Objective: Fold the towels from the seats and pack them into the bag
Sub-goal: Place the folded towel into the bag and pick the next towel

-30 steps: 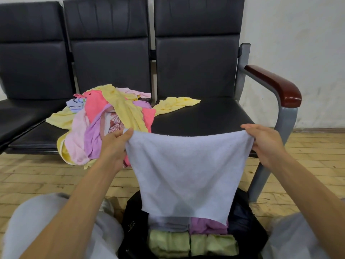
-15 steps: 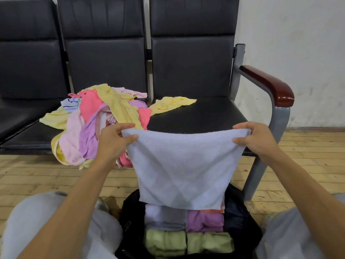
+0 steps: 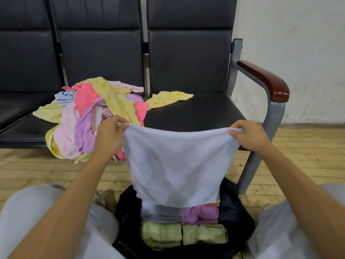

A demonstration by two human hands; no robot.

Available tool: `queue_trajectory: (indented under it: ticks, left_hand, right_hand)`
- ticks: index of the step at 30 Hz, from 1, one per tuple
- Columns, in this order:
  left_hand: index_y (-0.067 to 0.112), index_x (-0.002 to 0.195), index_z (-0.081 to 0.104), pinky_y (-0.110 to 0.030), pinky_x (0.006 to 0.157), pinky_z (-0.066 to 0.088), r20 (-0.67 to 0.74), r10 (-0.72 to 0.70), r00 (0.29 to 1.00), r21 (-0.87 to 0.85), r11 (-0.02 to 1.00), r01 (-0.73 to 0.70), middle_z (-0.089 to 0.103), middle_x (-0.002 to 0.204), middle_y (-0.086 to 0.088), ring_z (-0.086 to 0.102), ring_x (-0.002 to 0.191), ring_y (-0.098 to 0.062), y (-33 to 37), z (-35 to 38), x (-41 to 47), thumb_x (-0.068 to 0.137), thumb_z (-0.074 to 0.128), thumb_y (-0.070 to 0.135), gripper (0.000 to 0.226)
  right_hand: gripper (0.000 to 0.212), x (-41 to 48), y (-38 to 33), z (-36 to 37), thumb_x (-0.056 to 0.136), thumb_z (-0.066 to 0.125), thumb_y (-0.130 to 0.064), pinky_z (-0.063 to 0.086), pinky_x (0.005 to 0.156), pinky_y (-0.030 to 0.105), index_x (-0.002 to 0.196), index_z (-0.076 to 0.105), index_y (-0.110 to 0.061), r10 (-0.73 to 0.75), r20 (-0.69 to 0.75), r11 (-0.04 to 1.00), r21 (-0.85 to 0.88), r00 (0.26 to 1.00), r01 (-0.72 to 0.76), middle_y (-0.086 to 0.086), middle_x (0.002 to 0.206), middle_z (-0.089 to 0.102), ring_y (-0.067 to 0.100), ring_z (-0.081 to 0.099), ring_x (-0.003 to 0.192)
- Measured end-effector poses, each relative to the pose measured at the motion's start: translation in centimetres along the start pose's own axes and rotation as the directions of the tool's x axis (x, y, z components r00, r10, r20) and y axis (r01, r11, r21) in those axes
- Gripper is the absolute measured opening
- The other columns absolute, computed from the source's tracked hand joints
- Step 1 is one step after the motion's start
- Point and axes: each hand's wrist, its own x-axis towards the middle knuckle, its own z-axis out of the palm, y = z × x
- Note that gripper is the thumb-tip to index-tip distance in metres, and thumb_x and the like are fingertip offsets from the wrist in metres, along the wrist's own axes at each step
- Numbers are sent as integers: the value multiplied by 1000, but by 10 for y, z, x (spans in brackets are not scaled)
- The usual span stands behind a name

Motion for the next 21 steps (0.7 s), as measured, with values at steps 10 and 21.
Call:
queue_trajectory:
  ticks: [10,21]
  left_hand:
    - [9,105,71,-44,99,50,74,-233,970,-418,875,242,69,96,-3,64,100,-22,-2,-5,1,87,70,9,18]
    - [3,107,73,-22,82,38,-70,13,997,6,1000,-13,71,108,-13,54,86,-14,2,-4,-7,88,66,8,21]
  right_hand:
    - [8,-4,-8,2,87,71,-13,45,66,20,95,71,-13,218,-64,868,469,974,-164,0,98,61,17,55,94]
    - [16,-6,-6,-1,94,62,-10,42,78,26,107,70,-9,42,-152,999,7,988,-41,6,98,61,17,52,88]
